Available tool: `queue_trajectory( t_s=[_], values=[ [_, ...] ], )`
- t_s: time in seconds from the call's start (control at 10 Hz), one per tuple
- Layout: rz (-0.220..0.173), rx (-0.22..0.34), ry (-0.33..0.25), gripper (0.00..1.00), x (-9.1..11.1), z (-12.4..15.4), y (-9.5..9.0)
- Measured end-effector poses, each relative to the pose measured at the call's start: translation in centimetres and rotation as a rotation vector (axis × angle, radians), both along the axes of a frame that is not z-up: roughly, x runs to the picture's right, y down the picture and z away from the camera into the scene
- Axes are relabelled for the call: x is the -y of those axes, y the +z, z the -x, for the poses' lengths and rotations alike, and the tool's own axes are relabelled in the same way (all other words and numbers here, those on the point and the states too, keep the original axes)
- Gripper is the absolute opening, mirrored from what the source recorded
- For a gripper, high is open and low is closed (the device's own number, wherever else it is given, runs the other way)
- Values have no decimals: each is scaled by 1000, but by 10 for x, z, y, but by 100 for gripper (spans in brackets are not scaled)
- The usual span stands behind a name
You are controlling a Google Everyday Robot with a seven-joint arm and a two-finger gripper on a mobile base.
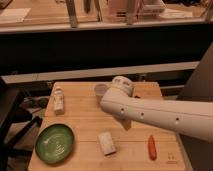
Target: Pick up the ceramic bowl
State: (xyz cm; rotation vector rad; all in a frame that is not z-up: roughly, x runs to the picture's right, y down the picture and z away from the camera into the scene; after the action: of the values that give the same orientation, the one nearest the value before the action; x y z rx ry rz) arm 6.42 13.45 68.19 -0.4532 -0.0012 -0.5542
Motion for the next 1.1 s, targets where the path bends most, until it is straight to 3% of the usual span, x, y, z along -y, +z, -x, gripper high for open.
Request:
queue_trajectory(
  t_s=[0.8, 1.1],
  values=[
    [-10, 105, -197, 80, -19, 54, 17],
    [-8, 136, -231, 80, -27, 61, 26]
  ],
)
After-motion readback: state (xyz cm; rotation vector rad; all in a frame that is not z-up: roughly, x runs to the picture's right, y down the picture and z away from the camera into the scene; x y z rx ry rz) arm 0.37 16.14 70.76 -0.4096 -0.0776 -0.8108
